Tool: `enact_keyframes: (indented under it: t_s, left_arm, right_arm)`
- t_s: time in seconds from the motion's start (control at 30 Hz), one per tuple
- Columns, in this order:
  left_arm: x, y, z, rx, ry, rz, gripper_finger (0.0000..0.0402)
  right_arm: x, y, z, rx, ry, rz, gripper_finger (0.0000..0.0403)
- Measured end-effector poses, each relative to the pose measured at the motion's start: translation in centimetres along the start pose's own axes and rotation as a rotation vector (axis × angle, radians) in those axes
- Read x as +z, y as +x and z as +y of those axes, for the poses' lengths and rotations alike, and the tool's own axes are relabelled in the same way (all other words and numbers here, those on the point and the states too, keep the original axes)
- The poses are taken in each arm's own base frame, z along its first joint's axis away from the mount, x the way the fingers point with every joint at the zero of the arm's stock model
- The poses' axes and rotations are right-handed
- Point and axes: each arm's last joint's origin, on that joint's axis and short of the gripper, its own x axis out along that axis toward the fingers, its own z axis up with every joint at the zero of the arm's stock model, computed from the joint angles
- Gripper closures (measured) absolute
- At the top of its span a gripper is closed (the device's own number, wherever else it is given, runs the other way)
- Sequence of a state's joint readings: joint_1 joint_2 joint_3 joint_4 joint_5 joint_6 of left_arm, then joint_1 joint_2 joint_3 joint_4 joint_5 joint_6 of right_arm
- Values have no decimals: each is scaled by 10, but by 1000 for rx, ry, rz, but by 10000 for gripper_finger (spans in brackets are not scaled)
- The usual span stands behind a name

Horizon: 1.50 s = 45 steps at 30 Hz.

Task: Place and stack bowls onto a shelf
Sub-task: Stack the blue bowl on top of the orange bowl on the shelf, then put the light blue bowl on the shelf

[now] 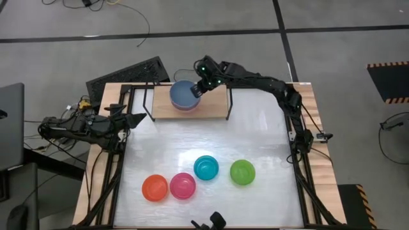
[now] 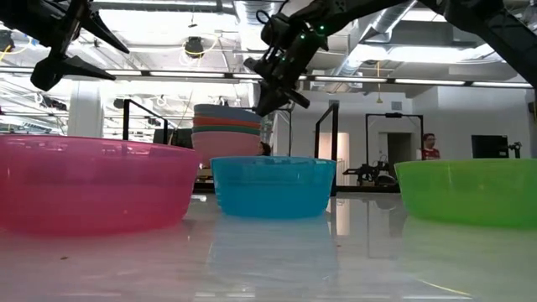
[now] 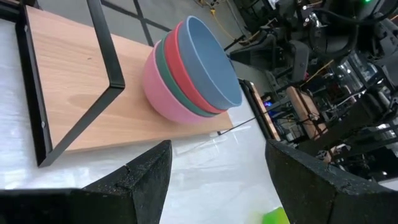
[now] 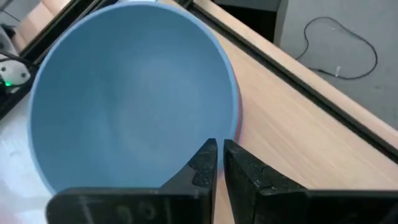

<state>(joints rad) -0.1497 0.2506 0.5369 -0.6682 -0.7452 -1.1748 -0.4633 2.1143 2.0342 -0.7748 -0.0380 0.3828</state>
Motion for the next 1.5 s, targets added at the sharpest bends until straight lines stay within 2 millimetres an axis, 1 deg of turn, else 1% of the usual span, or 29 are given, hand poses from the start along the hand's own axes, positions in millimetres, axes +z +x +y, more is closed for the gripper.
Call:
enact_keyframes:
  t_s: [0.1, 0.17, 0.23, 0.33, 0.43, 0.53, 0.6, 0.7, 0.77, 0.83, 0.9, 0.97, 1.07, 1.13, 1.3, 1.37, 1.5]
  left_arm:
    - [0, 0, 0, -1, 0, 2, 157]
    - [0, 0, 0, -1, 0, 3, 157]
    - [0, 0, 0, -2, 0, 5, 157]
    - [-1, 0, 0, -10, 0, 24, 157]
    - [-1, 0, 0, -13, 12, 32, 157]
    - [-1, 0, 0, -13, 31, 30, 157]
    - [-1, 0, 0, -12, 42, 31, 157]
    - [-1, 0, 1, -6, 44, 33, 157]
    - [-2, 0, 2, 7, 45, 38, 157]
    - [-3, 0, 4, 22, 54, 52, 157]
    - [-4, 0, 5, 27, 58, 76, 157]
    - [-5, 0, 7, 32, 66, 107, 157]
    - [-7, -1, 8, 36, 76, 146, 157]
    - [-8, -1, 9, 34, 79, 167, 157]
    - [-9, -1, 10, 27, 104, 204, 157]
    - [-9, -1, 9, 21, 118, 217, 157]
    - [-10, -1, 9, 14, 128, 231, 157]
  right_arm:
    - [0, -3, 3, -5, -5, -11, 354]
    - [0, -8, 7, 9, -11, -20, 355]
    - [0, -16, 11, 52, -32, -7, 355]
    - [-9, -27, 23, 161, -124, 77, 355]
    - [-29, -43, 42, 225, -226, 217, 355]
    - [-59, -51, 58, 193, -326, 410, 343]
    - [-77, -51, 68, 154, -385, 521, 324]
    - [-97, -48, 87, 135, -451, 582, 280]
    - [-109, -42, 98, 146, -487, 578, 245]
    - [-121, -32, 109, 168, -485, 548, 211]
    - [-131, -23, 113, 173, -465, 537, 183]
    - [-140, -15, 114, 171, -452, 542, 166]
    - [-152, -5, 116, 178, -458, 539, 160]
    - [-165, 0, 118, 179, -474, 560, 163]
    - [-193, 9, 131, 214, -505, 546, 173]
    - [-200, 12, 138, 228, -488, 516, 175]
    - [-208, 13, 147, 214, -483, 457, 177]
